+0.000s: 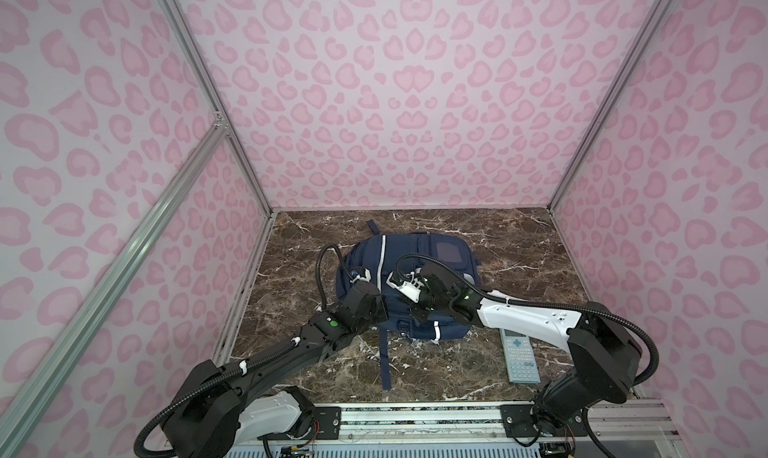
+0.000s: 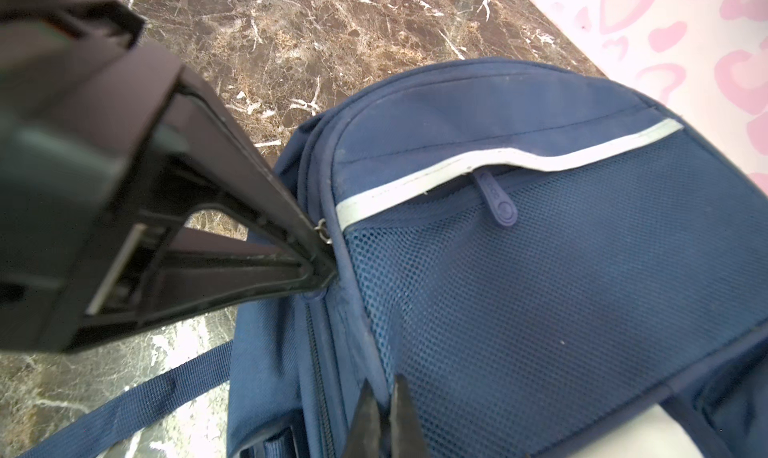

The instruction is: Pack the student bag

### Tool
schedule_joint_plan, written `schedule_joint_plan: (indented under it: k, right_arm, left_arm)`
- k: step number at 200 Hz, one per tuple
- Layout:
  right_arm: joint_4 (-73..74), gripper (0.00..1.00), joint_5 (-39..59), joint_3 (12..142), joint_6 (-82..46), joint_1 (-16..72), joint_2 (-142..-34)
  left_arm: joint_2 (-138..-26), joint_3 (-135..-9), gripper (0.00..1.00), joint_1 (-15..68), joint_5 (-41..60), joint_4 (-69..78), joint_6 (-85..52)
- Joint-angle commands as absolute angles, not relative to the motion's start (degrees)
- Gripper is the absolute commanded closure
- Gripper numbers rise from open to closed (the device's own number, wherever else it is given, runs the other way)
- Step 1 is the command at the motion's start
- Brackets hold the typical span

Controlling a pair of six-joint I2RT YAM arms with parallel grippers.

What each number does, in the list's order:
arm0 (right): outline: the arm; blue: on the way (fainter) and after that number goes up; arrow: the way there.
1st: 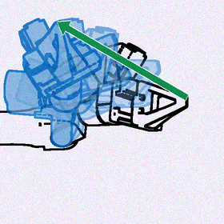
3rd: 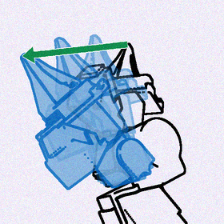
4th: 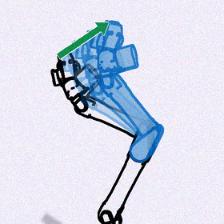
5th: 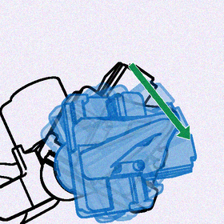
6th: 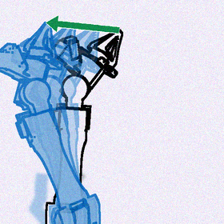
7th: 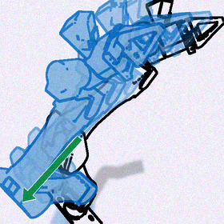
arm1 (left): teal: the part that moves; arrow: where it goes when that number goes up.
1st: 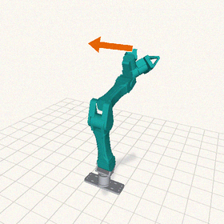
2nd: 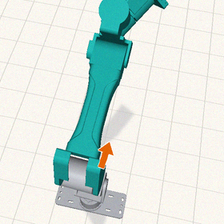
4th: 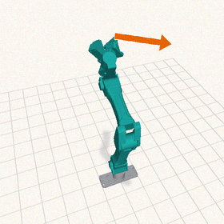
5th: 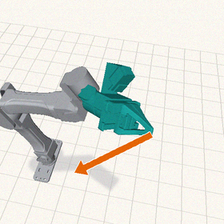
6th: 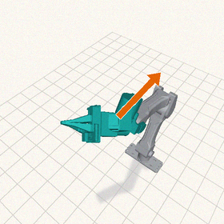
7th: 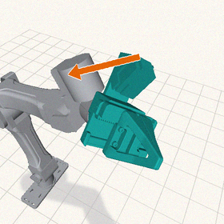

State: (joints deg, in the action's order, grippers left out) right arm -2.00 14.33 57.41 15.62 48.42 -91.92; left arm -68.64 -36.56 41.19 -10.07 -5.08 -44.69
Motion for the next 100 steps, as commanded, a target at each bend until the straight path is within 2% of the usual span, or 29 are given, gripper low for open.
schedule_joint_plan:
  k: [1,13,36,46,59,78,100]
  right_arm:
    - [-1.9,1.0,15.2,57.4,14.8,48.8,-91.9]
    - [-2.1,1.0,15.2,57.5,14.9,48.9,-92.0]
    - [-2.3,1.0,14.8,57.5,15.0,49.0,-92.2]
    - [-2.4,1.0,14.6,57.4,15.1,49.0,-92.4]
    - [-2.6,1.0,14.0,57.5,15.3,48.9,-92.5]
    - [-3.1,1.0,11.9,57.5,15.5,49.0,-92.6]
    - [-4.1,1.0,9.0,57.8,16.1,48.9,-92.8]
  left_arm:
    - [-70.6,-36.5,0.84,40.9,-10.7,-4.7,-41.5]
    - [-71.8,-36.8,0.77,41.7,-10.5,-3.0,-41.2]
    - [-73.3,-37.3,0.75,42.3,-10.8,-1.7,-40.3]
    - [-73.9,-38.4,0.82,42.2,-11.1,-3.1,-39.4]
    - [-73.5,-39.5,0.96,42.2,-13.2,-6.1,-39.1]
    - [-70.8,-39.2,0.96,40.4,-14.8,-9.6,-38.8]
    - [-66.1,-37.5,0.96,35.0,-12.4,-12.6,-38.0]
